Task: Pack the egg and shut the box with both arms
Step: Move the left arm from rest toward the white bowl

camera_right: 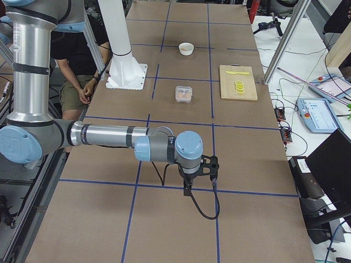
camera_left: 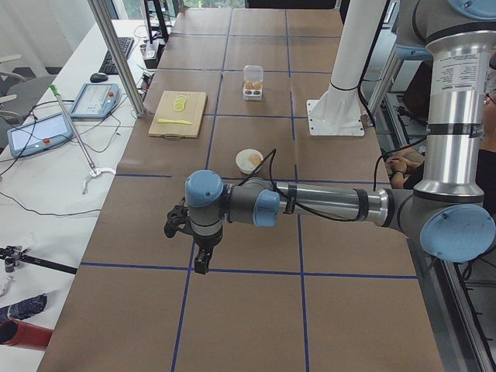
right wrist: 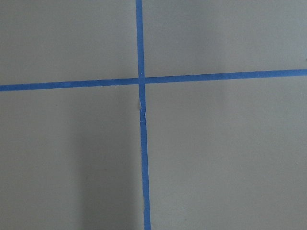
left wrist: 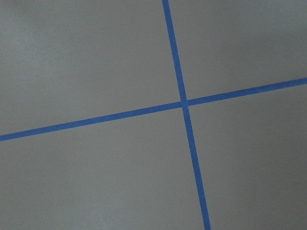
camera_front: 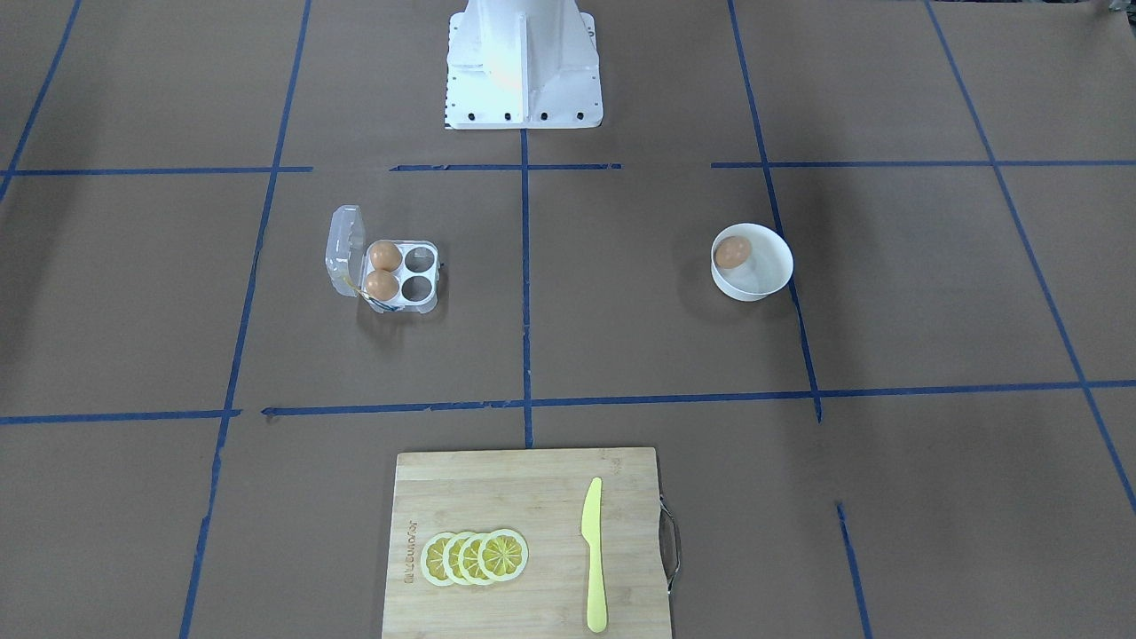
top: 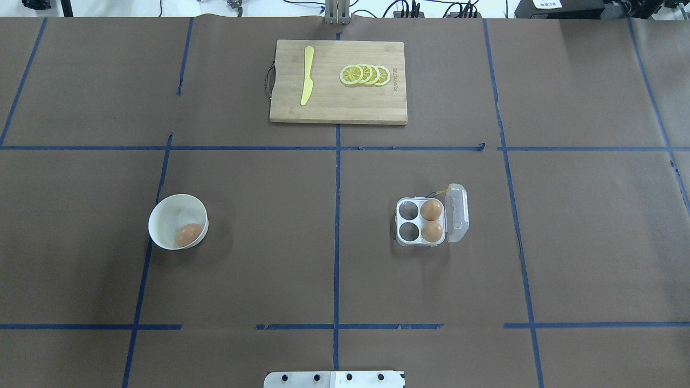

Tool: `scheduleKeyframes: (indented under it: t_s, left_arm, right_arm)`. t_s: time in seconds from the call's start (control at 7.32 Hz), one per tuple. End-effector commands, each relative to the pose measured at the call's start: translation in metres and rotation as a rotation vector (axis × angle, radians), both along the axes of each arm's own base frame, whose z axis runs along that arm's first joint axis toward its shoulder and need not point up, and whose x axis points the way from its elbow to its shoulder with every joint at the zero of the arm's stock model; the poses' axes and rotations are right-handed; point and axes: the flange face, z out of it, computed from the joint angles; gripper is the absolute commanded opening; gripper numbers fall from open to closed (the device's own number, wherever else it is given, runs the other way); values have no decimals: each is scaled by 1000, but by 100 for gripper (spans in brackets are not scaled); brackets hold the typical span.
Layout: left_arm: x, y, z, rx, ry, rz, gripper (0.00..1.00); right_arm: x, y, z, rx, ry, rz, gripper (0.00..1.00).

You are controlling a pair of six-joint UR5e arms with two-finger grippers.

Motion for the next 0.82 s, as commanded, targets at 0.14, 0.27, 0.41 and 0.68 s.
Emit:
scheduleKeyframes:
  t_s: [0.14,0.27,0.41,0.68]
  left_arm:
    - [2,-6,-14,87,11,4,100]
    - [7,-11,-36,176,16,13,100]
    - [43,-14,-69,226,33,43,100]
    - [139,-1,-139,114,140,-48,100]
  right_arm:
    - [0,3,-2,-2,-3,5,100]
    - [0,1,-10,8,-9,9,100]
    - [0,0,-17,23,-8,9,100]
    - [0,-8,-40,76,-5,9,100]
